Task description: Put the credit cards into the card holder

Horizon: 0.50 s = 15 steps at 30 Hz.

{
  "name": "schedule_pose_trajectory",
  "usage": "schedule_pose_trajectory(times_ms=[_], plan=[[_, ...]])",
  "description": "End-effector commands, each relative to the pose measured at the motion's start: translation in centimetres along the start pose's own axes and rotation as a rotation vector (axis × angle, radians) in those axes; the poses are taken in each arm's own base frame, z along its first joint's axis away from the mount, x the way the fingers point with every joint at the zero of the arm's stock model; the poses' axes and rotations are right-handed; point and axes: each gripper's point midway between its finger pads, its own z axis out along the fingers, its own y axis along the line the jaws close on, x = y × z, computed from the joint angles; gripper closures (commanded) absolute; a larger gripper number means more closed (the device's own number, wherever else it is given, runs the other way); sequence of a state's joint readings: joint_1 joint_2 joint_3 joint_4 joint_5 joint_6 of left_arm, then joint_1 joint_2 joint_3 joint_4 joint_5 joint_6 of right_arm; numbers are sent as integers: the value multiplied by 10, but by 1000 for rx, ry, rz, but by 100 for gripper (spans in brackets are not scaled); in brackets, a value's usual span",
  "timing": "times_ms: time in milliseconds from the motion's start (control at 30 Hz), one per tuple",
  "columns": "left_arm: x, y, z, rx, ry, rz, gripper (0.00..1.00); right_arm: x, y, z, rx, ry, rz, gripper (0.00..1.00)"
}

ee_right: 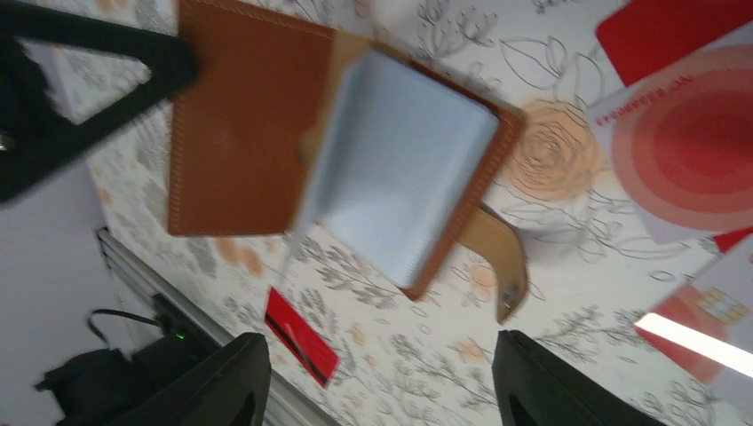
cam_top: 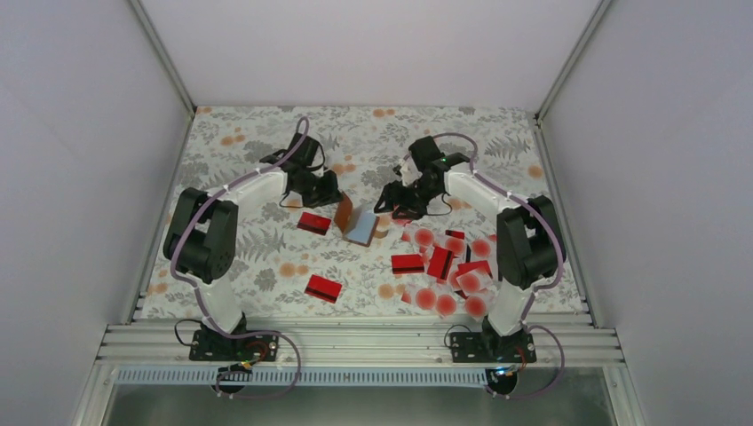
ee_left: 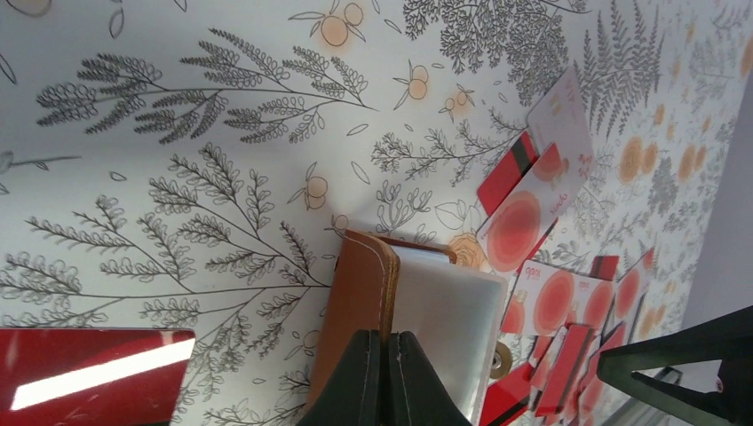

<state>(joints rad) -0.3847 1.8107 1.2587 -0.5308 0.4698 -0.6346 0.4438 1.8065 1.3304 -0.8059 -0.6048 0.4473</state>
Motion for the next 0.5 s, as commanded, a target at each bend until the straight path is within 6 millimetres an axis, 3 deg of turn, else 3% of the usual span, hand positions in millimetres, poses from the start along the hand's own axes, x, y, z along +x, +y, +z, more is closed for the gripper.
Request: schedule_pose_trajectory(times_ms=[0, 133, 333, 467], plan=[[-1, -15, 2, 91, -5, -63, 98, -19, 21, 1, -109, -54, -10, 41], [15, -16, 15, 183, 46, -110, 98, -28, 23, 14, -159, -45, 1, 55], [29, 9, 22, 202, 68, -176, 98, -33, 10, 32, -137, -26, 39, 80], [33, 21, 24, 192, 73, -194, 98, -29, 5, 38, -136, -14, 49, 82]])
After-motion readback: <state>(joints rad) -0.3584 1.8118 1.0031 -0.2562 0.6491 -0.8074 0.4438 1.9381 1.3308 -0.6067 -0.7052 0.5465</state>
